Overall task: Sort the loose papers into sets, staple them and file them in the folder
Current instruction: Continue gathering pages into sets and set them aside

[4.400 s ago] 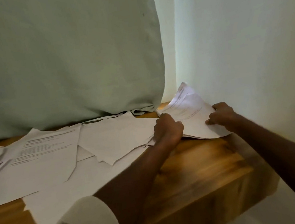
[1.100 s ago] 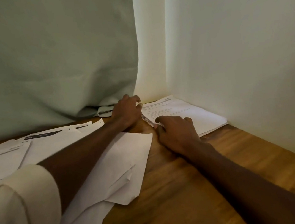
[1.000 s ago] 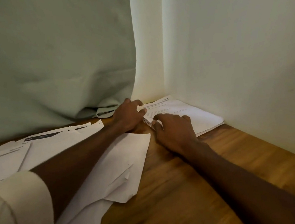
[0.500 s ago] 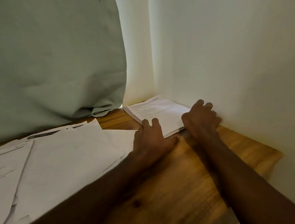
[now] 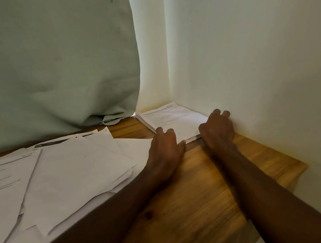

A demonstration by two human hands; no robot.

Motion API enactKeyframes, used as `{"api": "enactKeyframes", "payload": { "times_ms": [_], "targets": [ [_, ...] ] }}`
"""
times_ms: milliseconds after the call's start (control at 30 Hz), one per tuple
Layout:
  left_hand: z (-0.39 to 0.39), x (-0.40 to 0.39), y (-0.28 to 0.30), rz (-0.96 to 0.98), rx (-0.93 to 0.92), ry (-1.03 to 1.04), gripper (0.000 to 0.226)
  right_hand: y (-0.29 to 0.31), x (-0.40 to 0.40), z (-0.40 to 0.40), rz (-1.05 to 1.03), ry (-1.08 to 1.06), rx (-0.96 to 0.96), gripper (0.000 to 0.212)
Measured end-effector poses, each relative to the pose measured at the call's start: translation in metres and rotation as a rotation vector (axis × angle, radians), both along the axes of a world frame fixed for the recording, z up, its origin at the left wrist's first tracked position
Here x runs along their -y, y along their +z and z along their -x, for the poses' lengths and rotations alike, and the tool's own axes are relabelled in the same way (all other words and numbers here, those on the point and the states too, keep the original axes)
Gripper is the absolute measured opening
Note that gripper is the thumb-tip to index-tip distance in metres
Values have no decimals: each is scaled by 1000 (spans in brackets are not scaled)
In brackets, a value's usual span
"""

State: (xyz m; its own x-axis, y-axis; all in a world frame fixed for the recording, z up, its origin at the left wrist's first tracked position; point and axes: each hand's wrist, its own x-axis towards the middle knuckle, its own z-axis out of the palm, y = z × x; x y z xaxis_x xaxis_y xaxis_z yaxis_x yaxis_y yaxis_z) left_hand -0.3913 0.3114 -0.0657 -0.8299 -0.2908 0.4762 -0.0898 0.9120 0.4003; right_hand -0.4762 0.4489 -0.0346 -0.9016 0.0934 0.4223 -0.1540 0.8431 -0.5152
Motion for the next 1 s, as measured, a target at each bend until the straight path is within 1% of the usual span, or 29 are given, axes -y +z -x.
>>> {"api": "enactKeyframes", "payload": {
  "times_ms": [100, 167, 233, 333, 433, 533, 633, 733, 800, 900, 967, 1000],
  "targets": [
    [-8, -5, 7, 26, -11, 21, 59, 1, 4, -6, -24, -62, -35, 34],
    [-20, -8, 17, 33, -71, 22, 61, 4, 9, -11, -52, -89, -145, 32],
    [-35, -6, 33, -1, -156, -1, 53, 8, 18, -17, -35, 35, -280, 25],
    [-75, 12, 61, -43, -242, 23, 36, 10, 34, -31, 21, 336, -401, 14],
    [-134, 47, 75, 7, -294, 47, 24, 12, 53, -54, 65, 527, -464, 9],
    [-201, 98, 75, 79, -293, 124, 22, 14, 80, -85, 36, 646, -513, 8],
    [-269, 166, 69, 144, -238, 320, 26, 23, 124, -131, 96, 754, -505, 8],
    [-328, 237, 63, 76, -82, 562, 31, 37, 186, -186, 125, 942, -400, 11],
    [-362, 277, 62, 3, 2, 695, 34, 46, 231, -224, 47, 1076, -274, 13],
    [-386, 308, 61, 12, 117, 821, 40, 51, 288, -269, -69, 1164, -146, 15],
    [-389, 317, 55, 61, 254, 881, 51, 42, 314, -288, -129, 1174, -117, 14],
    [-389, 320, 51, 60, 314, 900, 55, 34, 324, -295, -186, 1168, -138, 15]
  ]
}}
